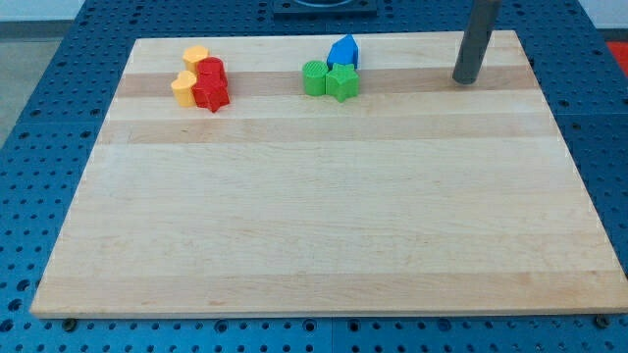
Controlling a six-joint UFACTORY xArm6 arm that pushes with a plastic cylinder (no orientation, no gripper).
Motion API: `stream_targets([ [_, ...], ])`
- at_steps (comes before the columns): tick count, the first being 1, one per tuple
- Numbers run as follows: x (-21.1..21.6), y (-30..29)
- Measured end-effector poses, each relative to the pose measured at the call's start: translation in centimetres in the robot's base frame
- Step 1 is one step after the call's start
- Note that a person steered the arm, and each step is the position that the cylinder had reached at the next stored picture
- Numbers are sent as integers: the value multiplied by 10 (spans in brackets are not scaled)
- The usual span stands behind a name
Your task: Push the green star into the green circle
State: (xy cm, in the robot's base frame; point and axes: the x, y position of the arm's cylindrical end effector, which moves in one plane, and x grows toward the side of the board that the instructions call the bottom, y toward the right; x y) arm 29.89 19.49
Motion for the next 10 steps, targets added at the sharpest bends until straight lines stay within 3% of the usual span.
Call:
stream_targets([
  [3, 7, -13],
  [10, 6, -208],
])
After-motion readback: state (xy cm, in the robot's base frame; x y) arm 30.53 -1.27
